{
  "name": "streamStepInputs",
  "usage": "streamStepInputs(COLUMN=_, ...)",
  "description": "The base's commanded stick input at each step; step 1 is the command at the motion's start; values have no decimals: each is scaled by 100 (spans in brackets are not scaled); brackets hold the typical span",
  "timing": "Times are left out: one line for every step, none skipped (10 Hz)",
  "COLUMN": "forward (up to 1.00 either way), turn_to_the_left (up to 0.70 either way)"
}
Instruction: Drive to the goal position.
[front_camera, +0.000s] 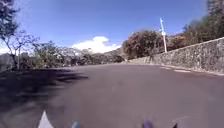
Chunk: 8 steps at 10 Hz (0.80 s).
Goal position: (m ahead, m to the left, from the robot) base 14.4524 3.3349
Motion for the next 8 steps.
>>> streamStepInputs(forward=50, turn_to_the_left=0)
streamStepInputs(forward=50, turn_to_the_left=0)
streamStepInputs(forward=50, turn_to_the_left=0)
streamStepInputs(forward=50, turn_to_the_left=0)
streamStepInputs(forward=50, turn_to_the_left=0)
streamStepInputs(forward=50, turn_to_the_left=0)
streamStepInputs(forward=50, turn_to_the_left=0)
streamStepInputs(forward=50, turn_to_the_left=0)
